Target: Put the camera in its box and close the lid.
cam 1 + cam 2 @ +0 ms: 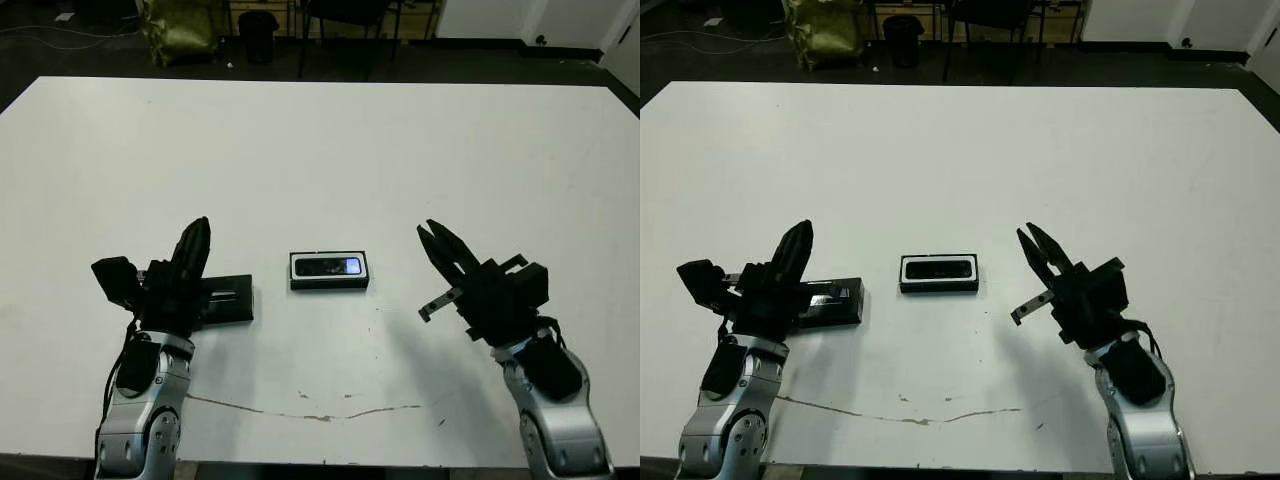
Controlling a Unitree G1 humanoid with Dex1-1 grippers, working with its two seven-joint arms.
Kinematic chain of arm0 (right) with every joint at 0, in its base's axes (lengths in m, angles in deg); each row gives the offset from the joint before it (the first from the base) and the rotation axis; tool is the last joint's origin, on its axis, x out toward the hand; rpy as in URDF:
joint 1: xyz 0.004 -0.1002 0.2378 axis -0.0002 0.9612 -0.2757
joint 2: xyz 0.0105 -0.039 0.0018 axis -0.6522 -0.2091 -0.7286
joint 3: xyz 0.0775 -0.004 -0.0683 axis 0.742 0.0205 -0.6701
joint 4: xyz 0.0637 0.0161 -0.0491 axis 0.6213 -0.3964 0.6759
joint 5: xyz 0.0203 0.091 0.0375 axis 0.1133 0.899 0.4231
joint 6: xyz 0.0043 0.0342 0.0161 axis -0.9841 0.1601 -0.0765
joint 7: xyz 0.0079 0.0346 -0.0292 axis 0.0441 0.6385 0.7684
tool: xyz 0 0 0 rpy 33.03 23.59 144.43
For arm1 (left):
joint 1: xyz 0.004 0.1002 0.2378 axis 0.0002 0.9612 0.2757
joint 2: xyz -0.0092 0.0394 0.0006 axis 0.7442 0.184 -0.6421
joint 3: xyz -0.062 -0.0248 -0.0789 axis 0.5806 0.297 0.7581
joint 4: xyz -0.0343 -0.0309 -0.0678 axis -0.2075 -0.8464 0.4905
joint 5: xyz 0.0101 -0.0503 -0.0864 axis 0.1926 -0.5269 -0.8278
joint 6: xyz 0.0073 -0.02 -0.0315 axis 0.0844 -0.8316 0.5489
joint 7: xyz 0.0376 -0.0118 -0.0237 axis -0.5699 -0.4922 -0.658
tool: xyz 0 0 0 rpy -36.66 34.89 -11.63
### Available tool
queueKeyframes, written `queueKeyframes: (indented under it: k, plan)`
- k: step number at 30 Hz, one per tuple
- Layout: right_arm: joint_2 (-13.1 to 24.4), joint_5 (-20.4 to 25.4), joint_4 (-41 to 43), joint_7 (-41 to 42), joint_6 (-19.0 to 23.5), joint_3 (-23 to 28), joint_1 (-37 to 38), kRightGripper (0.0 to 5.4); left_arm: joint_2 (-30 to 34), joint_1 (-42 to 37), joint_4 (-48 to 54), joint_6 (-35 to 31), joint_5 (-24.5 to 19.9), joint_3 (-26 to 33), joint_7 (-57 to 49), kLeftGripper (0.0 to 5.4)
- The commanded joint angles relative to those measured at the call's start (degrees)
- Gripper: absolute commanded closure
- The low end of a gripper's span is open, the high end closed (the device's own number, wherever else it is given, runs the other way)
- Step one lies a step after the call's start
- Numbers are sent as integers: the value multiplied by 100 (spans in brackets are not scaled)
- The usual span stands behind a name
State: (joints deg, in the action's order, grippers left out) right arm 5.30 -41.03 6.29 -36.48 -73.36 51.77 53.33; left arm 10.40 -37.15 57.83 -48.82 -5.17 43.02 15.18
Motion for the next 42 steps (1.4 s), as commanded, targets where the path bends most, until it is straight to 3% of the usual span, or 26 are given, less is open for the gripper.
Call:
queueKeyframes:
  k: [1,7,13,16,20,24,32,35,37,39,42]
  plan:
    - [-77,-134,-19,-188,-140,-160,109,539,59,66,-99,-58,-13,35,25,540]
    - [-252,-504,-319,-627,-693,-395,291,539,91,81,-57,-100,6,83,-4,540]
    - [-313,-458,-361,-782,-718,-424,360,539,530,112,220,-381,-12,246,114,540]
    - [-321,-428,-362,-837,-686,-403,413,539,949,60,599,-844,-164,507,136,540]
    - [-287,-291,-577,-805,-860,-337,399,539,1635,-62,735,-756,-94,868,552,540]
    - [-258,-313,-531,-835,-768,-316,438,539,2452,-269,653,-899,-154,1146,1130,540]
    - [-269,-289,-570,-850,-827,-304,435,539,3907,-1126,-1002,-811,-104,1037,3074,540]
    - [-271,-261,-634,-851,-884,-289,417,539,4245,-1395,-994,-1523,-52,857,3117,540]
    - [-271,-251,-599,-859,-799,-281,433,539,4390,-1592,-1248,-1593,-143,761,3524,540]
    - [-263,-246,-571,-858,-753,-271,445,540,4629,-1886,-1825,-1214,-46,523,4340,518]
    - [-267,-219,-588,-859,-764,-254,449,540,5039,-2475,-2603,-1166,47,9,5688,456]
